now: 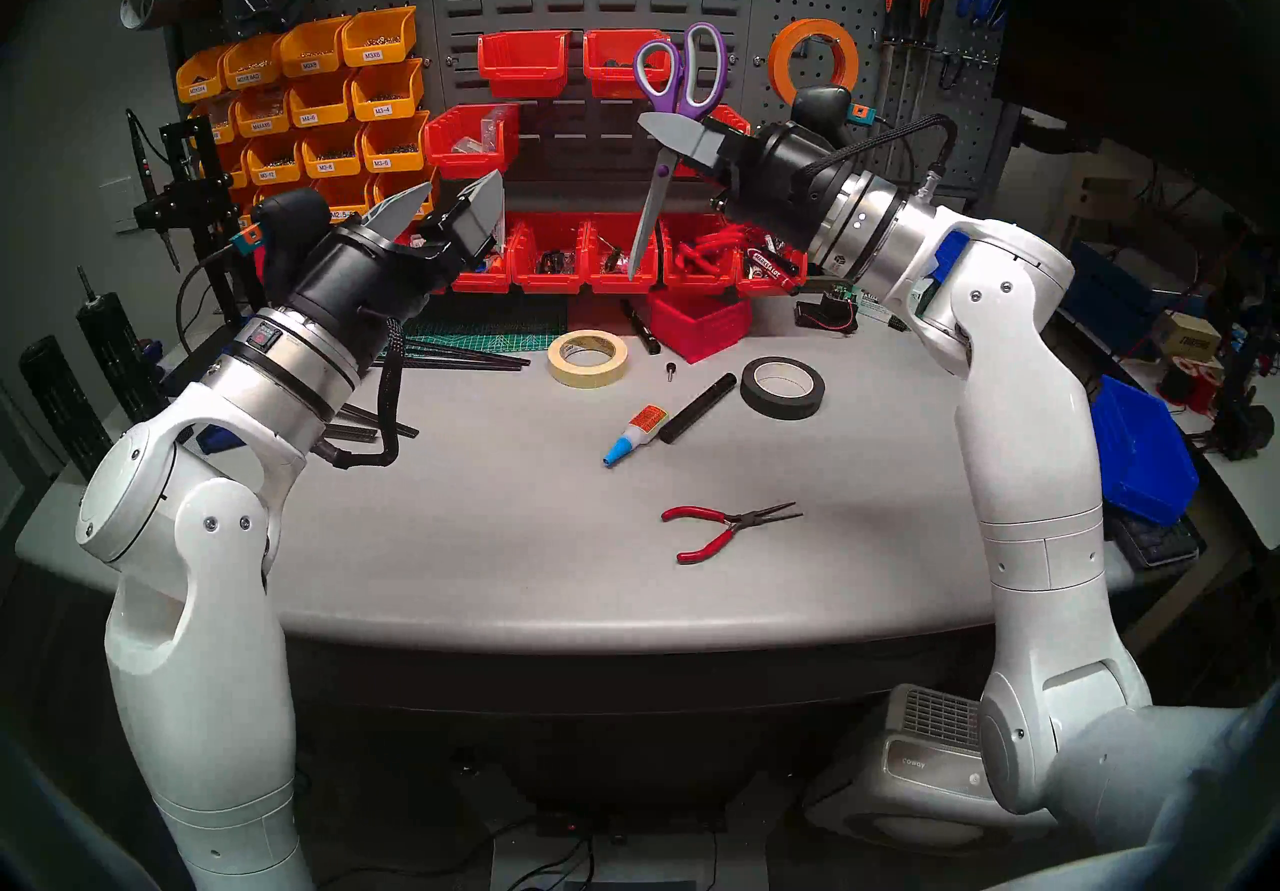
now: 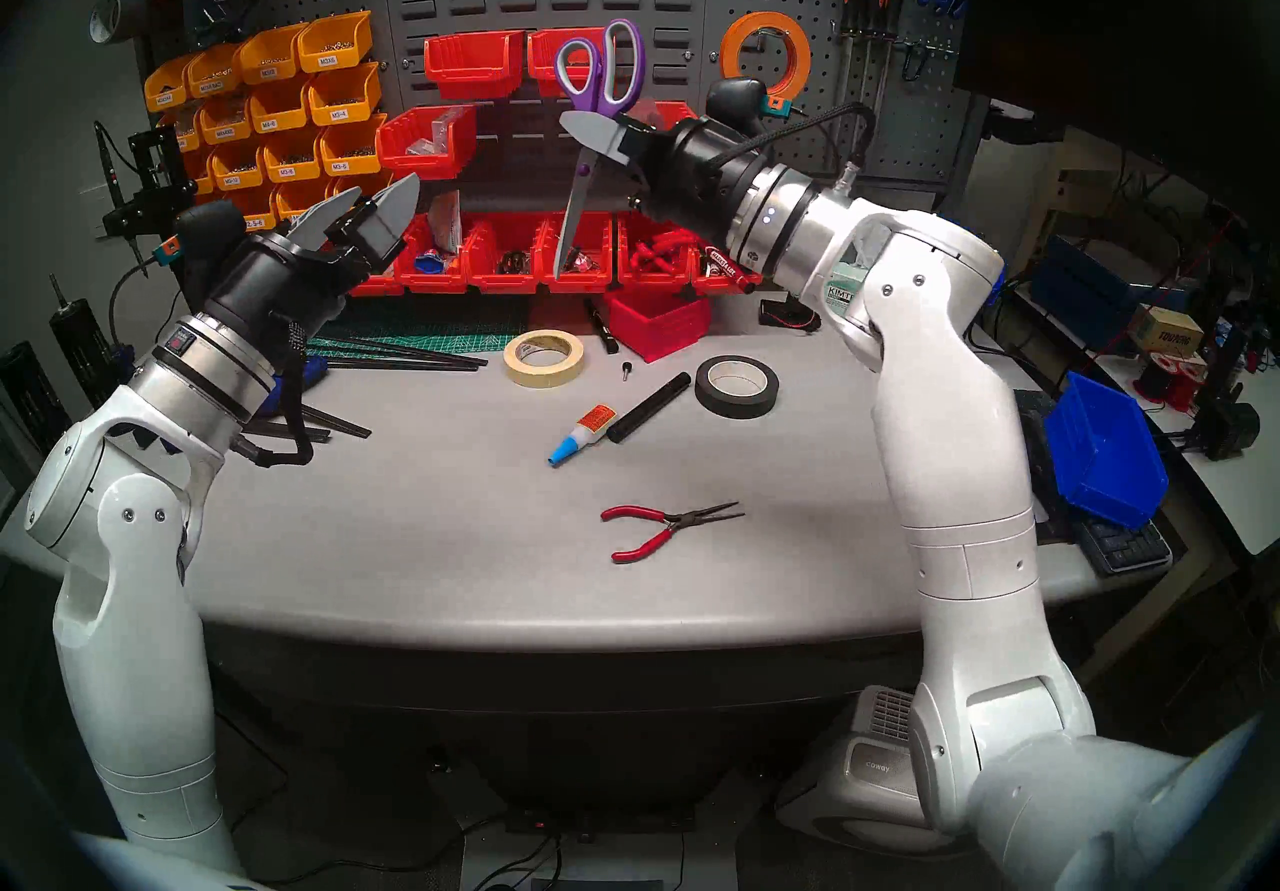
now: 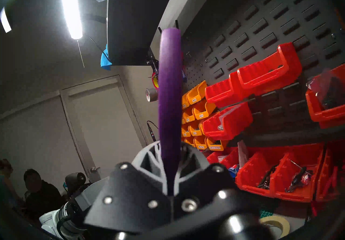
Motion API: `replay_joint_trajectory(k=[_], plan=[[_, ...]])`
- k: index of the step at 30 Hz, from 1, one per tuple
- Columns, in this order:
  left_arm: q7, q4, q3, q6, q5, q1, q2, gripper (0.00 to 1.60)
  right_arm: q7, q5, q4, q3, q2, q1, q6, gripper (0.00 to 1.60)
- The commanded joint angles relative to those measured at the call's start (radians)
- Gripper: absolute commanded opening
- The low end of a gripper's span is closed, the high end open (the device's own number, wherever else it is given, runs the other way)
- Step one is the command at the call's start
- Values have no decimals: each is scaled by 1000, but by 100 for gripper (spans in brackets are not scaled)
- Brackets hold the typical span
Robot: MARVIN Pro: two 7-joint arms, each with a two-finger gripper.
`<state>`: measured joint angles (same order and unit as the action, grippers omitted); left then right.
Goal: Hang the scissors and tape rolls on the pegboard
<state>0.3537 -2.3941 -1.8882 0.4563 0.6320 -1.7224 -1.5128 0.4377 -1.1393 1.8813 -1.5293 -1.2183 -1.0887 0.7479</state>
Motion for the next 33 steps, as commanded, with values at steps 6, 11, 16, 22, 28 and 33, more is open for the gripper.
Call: replay_joint_trajectory(k=[6, 11, 16, 22, 28, 33], plan=[[-16, 12, -27, -115, 22, -31, -90, 160, 187, -32, -105, -110, 131, 52, 24, 0], [-38, 27, -35, -142, 31, -35, -102, 160, 230, -35, -180, -105, 130, 99, 22, 0], [-37, 39, -48, -159, 29, -42, -111, 160, 273, -43, -259, -96, 129, 150, 28, 0], [-59, 51, -85, -166, 32, -32, -123, 160, 290, -49, -318, -102, 138, 192, 26, 0], [-63, 56, -102, -171, 32, -29, -125, 160, 284, -46, -357, -102, 146, 231, 28, 0], [-69, 59, -108, -168, 34, -35, -130, 160, 269, -46, -389, -105, 145, 264, 23, 0]])
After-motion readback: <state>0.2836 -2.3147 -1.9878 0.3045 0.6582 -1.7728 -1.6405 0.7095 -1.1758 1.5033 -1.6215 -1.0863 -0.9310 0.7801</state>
